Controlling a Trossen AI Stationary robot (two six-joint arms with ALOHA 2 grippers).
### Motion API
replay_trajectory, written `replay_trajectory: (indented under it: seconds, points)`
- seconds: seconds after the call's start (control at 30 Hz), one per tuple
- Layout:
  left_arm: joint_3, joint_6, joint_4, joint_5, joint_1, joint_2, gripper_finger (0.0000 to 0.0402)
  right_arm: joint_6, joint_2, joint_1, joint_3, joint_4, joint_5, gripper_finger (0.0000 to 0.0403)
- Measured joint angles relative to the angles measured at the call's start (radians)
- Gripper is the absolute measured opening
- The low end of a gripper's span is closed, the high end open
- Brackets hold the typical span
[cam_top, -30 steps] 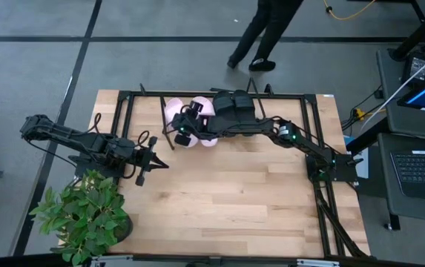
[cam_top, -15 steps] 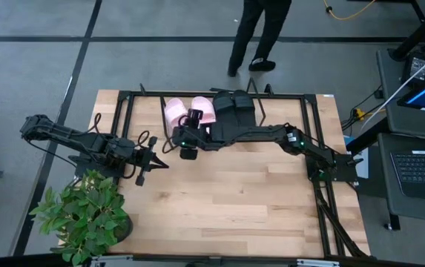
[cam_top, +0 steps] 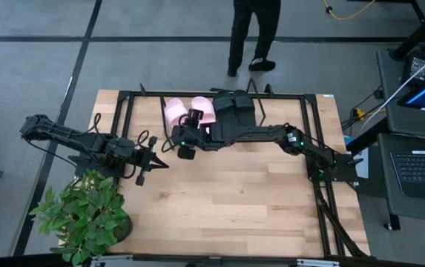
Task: Pick and place slides into the shelf
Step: Return To Home Position
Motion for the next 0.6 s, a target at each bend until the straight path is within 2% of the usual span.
replay_trajectory:
  seconds: [0.1, 0.27, 0.33, 0.4, 0.6]
  points:
    - [0.000, -0.014, 0.004, 0.000, 0.000, 0.000, 0.0000, 0.018, 0.000, -0.001, 0.000, -0.002, 0.000, 0.0154]
    - [0.000, -0.022, 0.004, 0.000, 0.000, 0.000, 0.0000, -0.004, 0.001, -0.001, 0.000, 0.037, 0.000, 0.0044]
    - [0.000, -0.021, 0.006, 0.000, 0.000, 0.000, 0.0000, -0.007, 0.001, -0.001, 0.000, 0.043, 0.001, 0.0013]
    - [0.000, -0.021, 0.015, 0.000, 0.000, 0.000, 0.0000, -0.023, 0.001, 0.001, 0.000, 0.041, 0.000, 0.0011]
    - [0.000, -0.022, 0.040, 0.000, 0.000, -0.004, 0.0000, -0.035, -0.063, 0.020, -0.002, 0.012, -0.020, 0.0047]
